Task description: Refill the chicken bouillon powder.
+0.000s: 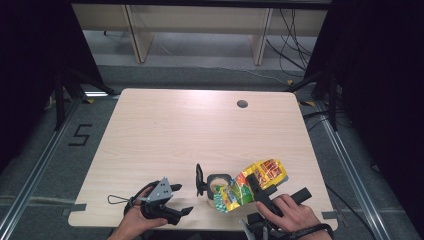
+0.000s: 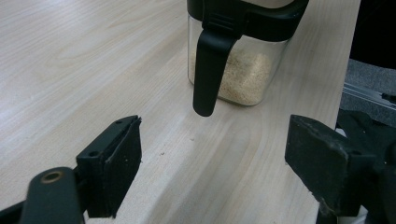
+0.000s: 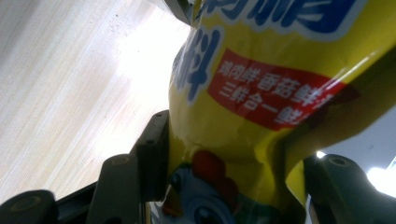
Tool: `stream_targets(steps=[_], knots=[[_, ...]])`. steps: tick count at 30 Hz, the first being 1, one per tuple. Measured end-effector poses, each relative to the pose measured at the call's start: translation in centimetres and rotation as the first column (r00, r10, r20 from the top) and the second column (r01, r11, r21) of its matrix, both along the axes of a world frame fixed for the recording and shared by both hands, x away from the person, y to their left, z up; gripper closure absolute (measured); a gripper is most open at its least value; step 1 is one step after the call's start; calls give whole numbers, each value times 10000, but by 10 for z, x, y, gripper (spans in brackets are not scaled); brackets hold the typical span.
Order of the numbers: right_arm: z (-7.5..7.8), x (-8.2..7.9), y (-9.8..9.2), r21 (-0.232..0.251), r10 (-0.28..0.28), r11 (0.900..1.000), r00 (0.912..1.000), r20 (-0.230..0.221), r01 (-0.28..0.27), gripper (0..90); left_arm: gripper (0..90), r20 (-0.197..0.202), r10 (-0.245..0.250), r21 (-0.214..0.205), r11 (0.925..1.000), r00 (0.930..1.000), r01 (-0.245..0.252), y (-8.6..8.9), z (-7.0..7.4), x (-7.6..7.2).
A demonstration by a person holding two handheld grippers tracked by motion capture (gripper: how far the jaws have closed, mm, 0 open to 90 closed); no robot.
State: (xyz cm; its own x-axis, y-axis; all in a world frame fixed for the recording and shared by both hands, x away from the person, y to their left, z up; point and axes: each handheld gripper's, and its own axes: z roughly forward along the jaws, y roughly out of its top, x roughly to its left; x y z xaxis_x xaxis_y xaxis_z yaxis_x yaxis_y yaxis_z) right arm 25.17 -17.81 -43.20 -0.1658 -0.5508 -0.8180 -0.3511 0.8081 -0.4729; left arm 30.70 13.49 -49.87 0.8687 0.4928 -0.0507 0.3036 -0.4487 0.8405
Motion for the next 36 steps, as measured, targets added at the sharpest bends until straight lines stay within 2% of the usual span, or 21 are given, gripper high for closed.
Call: stream_targets(steps=[4,9,10,11,14,15,19,22,24,27,30,32,36], knots=[[0,-1,1,-27,13,10000,10000,-61,-13,475,183,-239,250,-189,9995,9994,-255,-1,-1,-2],[-2,-1,3,-52,84,10000,10000,-25,-85,475,183,24,4,146,9999,10000,-5,1,0,1],[-2,-1,4,-192,97,9998,9999,-48,-98,477,183,-150,174,29,9998,9997,-173,0,0,-1],[-3,-2,4,-61,95,9999,9999,-80,-95,478,183,-184,167,-94,9998,9997,-169,-1,0,-1],[-1,-2,3,-8,121,9999,9999,-31,-122,479,184,-51,155,-124,9998,9999,-156,0,0,-1],[1,-1,1,-36,95,9999,10000,-19,-95,479,183,-143,222,-222,9995,9997,-226,-1,-1,-1],[2,0,-1,167,16,9999,9999,158,-18,480,183,-81,78,41,10000,9999,-78,0,0,0],[1,-1,0,-28,32,10000,10000,-44,-32,480,184,-143,113,-73,9999,9998,-114,-1,0,-1],[0,-1,0,47,18,10000,10000,-81,-18,480,184,20,-17,19,10000,10000,17,0,0,0],[1,-1,0,7,38,10000,10000,-61,-38,480,184,-155,190,-51,9998,9997,-191,-1,0,-2],[2,-1,0,104,64,9999,9999,105,-65,480,184,66,-7,124,9999,10000,6,0,1,0],[1,-2,1,21,62,10000,10000,22,-62,480,184,59,2,115,9999,10000,-2,0,1,0],[0,-2,0,169,60,9998,9999,-115,-59,480,184,81,36,98,9999,10000,-37,0,1,0]])
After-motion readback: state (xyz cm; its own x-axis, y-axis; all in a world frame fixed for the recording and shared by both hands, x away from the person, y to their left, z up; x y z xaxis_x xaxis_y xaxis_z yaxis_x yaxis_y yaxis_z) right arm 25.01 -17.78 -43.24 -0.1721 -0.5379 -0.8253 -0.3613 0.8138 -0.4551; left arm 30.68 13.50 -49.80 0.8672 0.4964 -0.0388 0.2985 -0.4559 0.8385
